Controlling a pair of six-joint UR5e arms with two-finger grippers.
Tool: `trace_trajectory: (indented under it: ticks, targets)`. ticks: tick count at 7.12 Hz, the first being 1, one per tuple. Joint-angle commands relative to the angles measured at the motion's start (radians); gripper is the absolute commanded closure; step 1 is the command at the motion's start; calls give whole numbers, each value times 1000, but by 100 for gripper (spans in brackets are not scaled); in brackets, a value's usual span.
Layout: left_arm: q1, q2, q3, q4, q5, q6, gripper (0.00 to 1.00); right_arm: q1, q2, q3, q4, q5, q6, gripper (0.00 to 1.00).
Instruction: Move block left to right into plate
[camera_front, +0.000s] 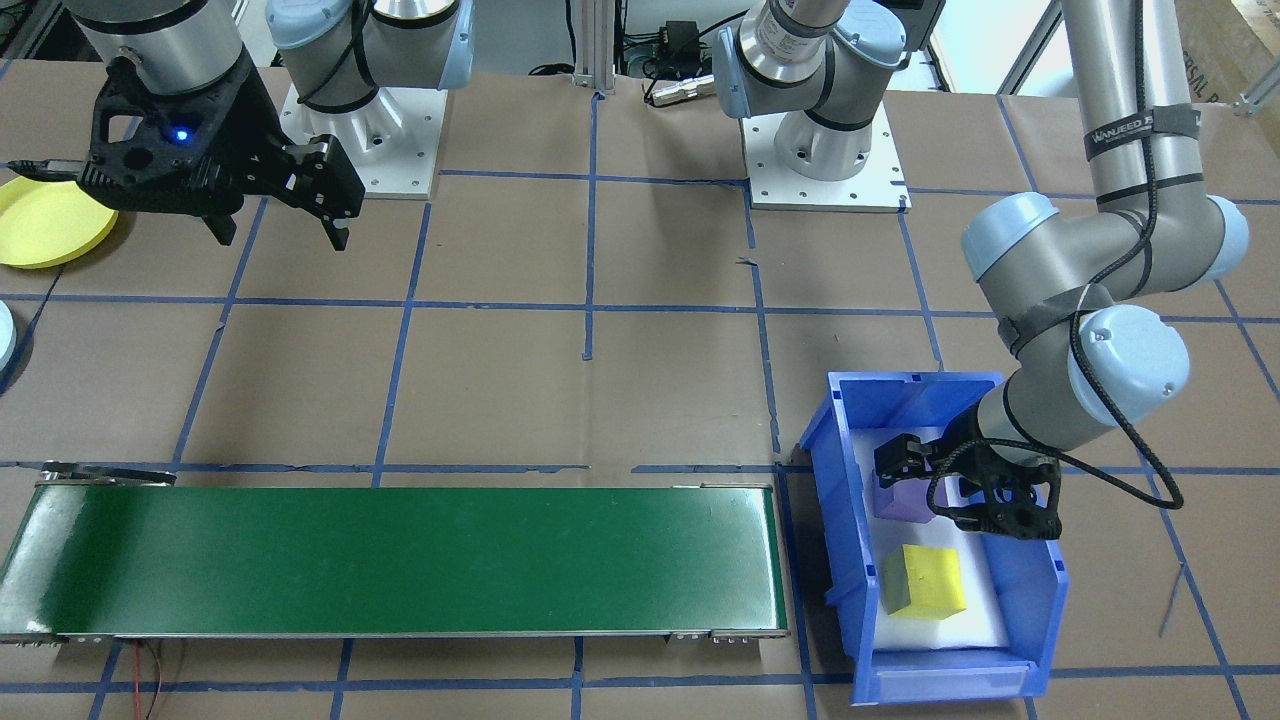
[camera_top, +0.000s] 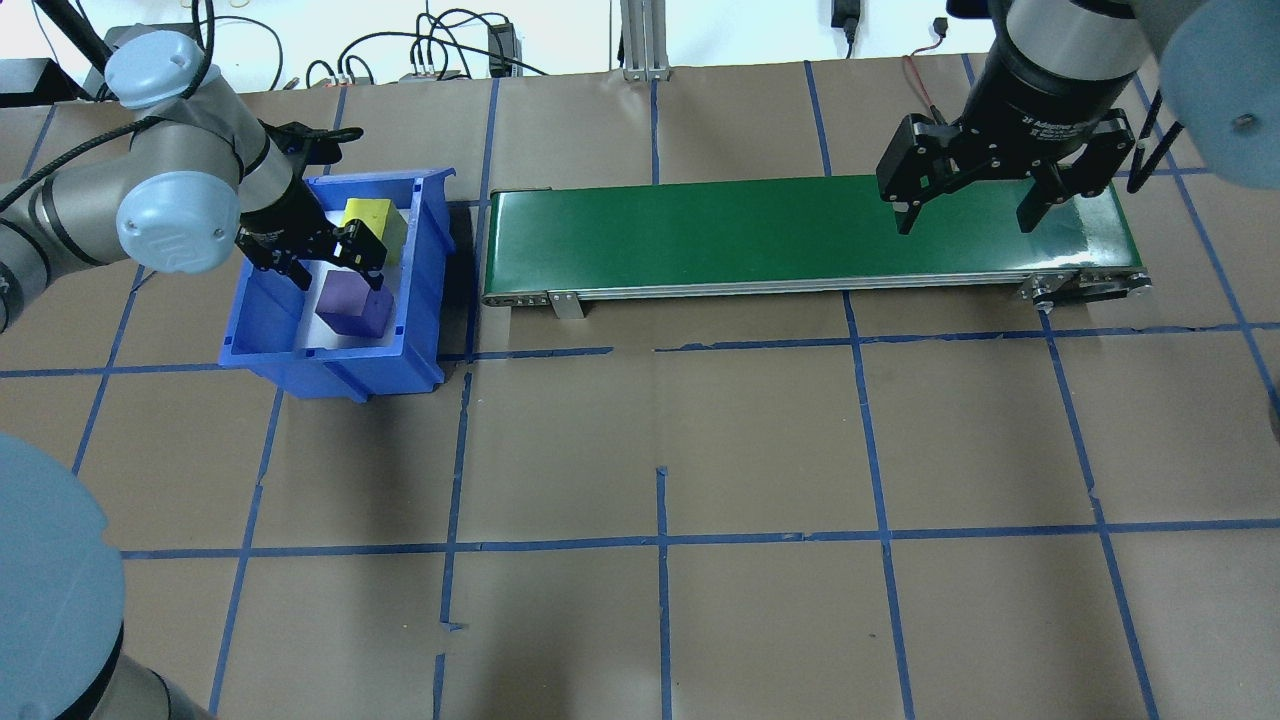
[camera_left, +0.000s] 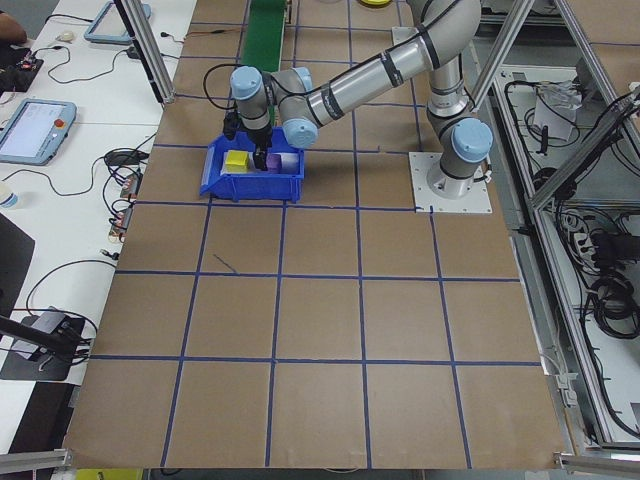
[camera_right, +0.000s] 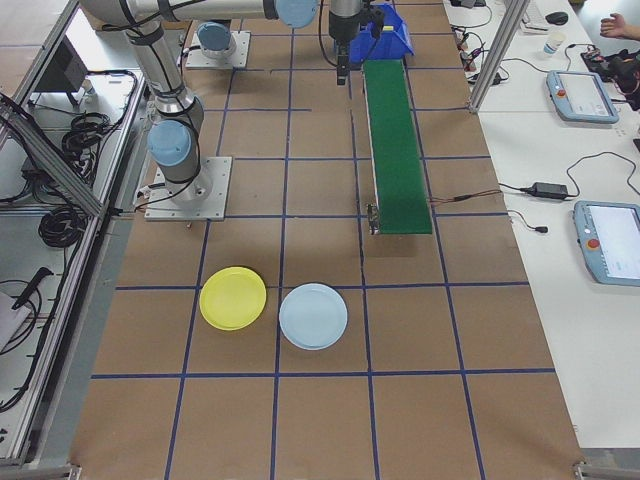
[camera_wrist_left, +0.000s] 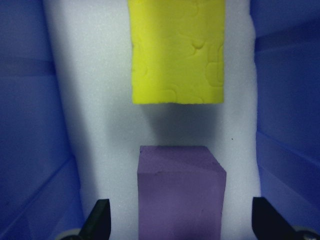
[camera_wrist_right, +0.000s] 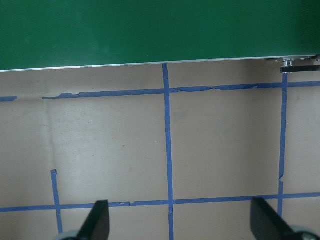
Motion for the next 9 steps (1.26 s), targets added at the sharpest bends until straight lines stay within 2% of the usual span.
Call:
trace_trajectory:
  ticks: [1, 2, 3, 4, 5, 6, 7, 9]
  targets:
    - [0, -27, -25, 32, -2, -1, 0, 0, 0, 0, 0, 2, 0, 0]
    - [0, -29, -42, 33, -2, 0, 1, 0, 0, 1, 0, 0, 0, 0]
    - [0, -29, -56, 87, 1, 2, 56, 0, 0, 1, 0, 0, 0, 0]
    - [0, -27, -68, 92, 3, 3, 74, 0, 0, 1, 0, 0, 0, 0]
    - [-2, 5, -65, 95, 6, 0, 77, -2, 0, 1, 0, 0, 0, 0]
    - [-6, 73, -51, 75, 15, 0, 77, -2, 0, 1, 0, 0, 0, 0]
    - [-6, 165, -47, -10, 15, -4, 77, -2, 0, 1, 0, 0, 0, 0]
    - [-44, 297, 5, -29, -6, 0, 77, 0, 1, 1, 0, 2, 0, 0]
